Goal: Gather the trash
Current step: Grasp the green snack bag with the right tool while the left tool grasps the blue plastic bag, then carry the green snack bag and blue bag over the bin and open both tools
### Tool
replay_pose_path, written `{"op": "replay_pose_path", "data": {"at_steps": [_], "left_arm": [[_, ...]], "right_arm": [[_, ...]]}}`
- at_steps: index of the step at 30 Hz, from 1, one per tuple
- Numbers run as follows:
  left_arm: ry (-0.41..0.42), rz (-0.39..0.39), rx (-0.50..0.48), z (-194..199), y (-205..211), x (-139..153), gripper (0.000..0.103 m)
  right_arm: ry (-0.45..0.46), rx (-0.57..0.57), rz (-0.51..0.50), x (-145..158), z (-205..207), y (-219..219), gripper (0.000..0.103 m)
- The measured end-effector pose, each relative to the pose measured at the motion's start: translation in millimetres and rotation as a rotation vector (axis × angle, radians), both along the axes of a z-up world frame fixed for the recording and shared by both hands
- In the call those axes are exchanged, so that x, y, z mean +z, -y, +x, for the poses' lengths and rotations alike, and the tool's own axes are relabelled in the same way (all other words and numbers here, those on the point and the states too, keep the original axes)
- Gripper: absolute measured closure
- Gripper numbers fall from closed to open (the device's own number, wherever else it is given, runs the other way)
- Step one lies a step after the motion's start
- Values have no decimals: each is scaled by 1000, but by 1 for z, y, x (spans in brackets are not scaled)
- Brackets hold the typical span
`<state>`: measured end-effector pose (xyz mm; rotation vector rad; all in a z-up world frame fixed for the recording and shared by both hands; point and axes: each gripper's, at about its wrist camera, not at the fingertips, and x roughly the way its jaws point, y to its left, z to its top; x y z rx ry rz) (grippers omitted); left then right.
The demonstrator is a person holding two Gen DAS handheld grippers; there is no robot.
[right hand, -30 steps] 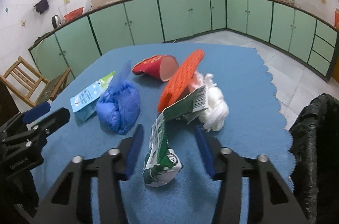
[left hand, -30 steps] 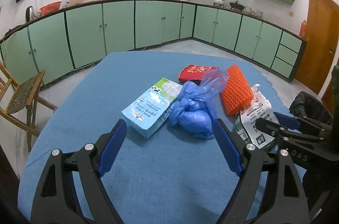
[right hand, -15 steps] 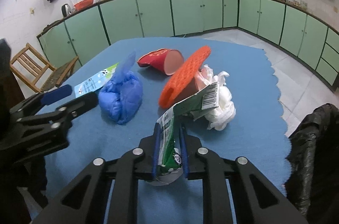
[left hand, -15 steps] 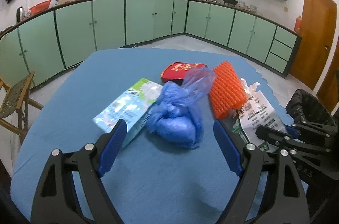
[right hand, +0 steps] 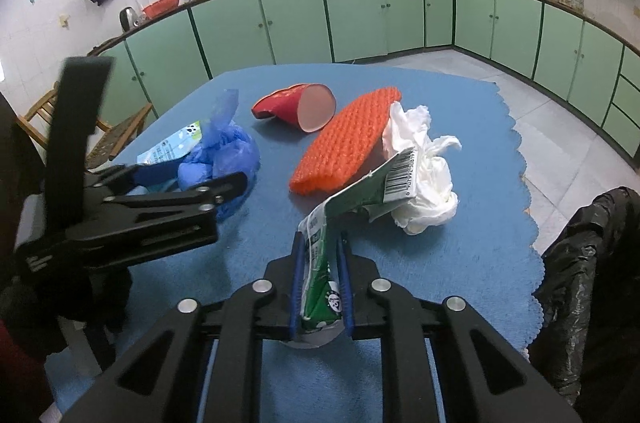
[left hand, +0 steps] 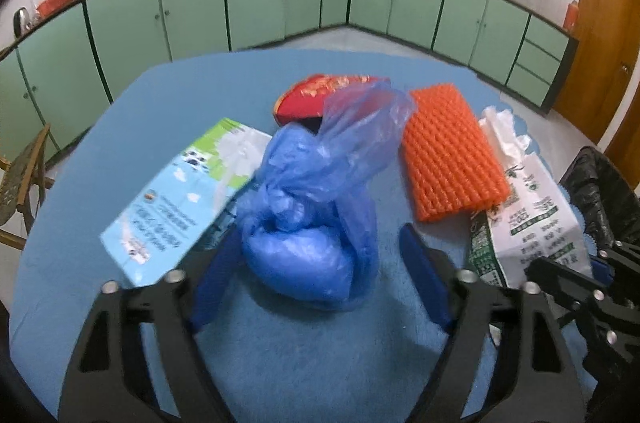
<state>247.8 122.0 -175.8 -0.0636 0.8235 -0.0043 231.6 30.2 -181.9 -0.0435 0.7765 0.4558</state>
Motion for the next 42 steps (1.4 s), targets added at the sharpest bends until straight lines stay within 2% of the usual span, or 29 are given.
{"op": "replay_pose_path", "data": {"at_steps": [1, 7, 15, 17, 22, 24, 26, 29, 42], "left_arm": [[-15, -8, -5, 3, 0, -2, 48], [-3, -31, 3, 1, -1, -2, 60], [43, -49, -12, -32, -1, 9, 62], [43, -46, -19, -39, -1, 11, 62], [30, -42, -18, -52, -4, 12, 62], [24, -40, -20, -54, -3, 13, 62], [23, -36, -21, -58, -2, 14, 62], [25, -37, -22, -59, -1, 19, 62], [77, -52, -37, -82, 9, 49, 62]], "right_arm": [[-1, 0, 3, 0, 0, 1, 87], [-3, 3, 9, -1, -1, 3, 87], [12, 9, 6, 7, -4, 3, 83], [19, 8, 5, 9, -6, 2, 77], [23, 5, 11, 14, -4, -1, 77], [19, 11, 18, 14, -3, -2, 81], [17, 23, 16, 15, -2, -2, 92], [24, 38, 9, 18, -4, -4, 96], [80, 66, 21, 50, -29, -2, 97]]}}
